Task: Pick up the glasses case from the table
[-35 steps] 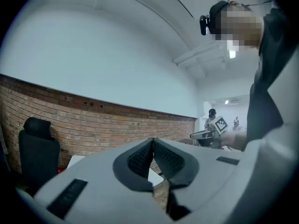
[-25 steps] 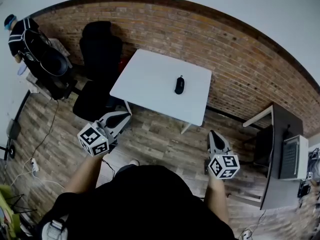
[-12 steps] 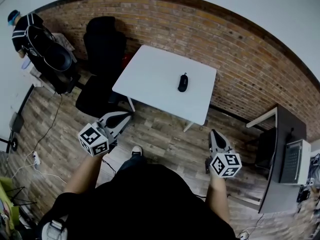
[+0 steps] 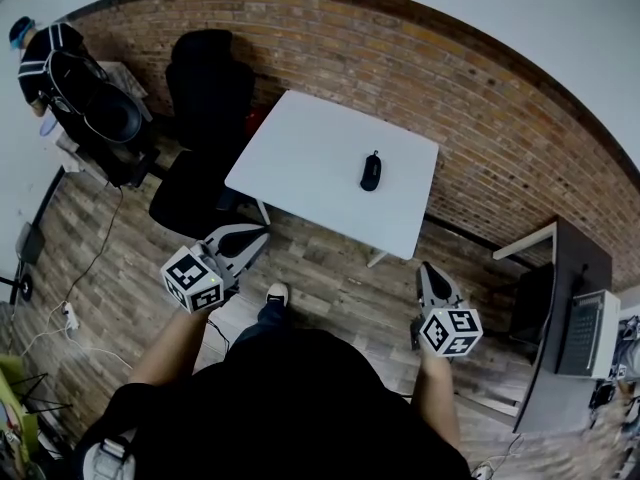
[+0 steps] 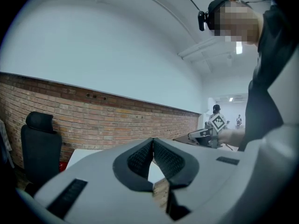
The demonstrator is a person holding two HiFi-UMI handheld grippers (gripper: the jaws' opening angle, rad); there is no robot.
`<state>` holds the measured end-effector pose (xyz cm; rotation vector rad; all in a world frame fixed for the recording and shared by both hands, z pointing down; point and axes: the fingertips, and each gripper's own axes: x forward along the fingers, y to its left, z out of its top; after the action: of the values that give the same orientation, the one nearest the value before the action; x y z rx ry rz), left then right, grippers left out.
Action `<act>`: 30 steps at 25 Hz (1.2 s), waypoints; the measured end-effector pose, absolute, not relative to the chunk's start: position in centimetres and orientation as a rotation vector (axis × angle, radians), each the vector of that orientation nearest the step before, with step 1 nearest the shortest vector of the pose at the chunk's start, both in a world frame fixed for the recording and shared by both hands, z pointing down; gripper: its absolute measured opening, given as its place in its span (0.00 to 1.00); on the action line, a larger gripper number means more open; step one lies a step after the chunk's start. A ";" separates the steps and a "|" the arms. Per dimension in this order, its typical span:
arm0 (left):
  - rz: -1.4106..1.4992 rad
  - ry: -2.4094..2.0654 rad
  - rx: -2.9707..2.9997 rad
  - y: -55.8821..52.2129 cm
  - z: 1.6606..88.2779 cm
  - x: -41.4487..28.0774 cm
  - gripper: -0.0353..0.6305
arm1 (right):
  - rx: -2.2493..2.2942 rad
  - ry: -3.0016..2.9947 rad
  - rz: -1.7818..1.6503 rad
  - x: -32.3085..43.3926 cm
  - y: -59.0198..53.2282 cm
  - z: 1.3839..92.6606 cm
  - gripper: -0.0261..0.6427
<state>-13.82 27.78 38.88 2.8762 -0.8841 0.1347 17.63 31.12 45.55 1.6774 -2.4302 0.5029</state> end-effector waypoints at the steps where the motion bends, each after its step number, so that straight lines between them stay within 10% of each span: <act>1: 0.136 -0.879 2.877 27.2 38.8 -13.9 0.07 | 1.682 -2.425 0.507 17.5 30.7 45.7 0.06; 30: 0.151 -0.703 2.883 8.1 39.3 -16.1 0.07 | 1.805 -2.285 0.566 14.5 16.5 46.2 0.06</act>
<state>-16.07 8.12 39.29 2.8833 -0.7029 0.1505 14.45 16.51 46.16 1.8053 -2.2853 0.5657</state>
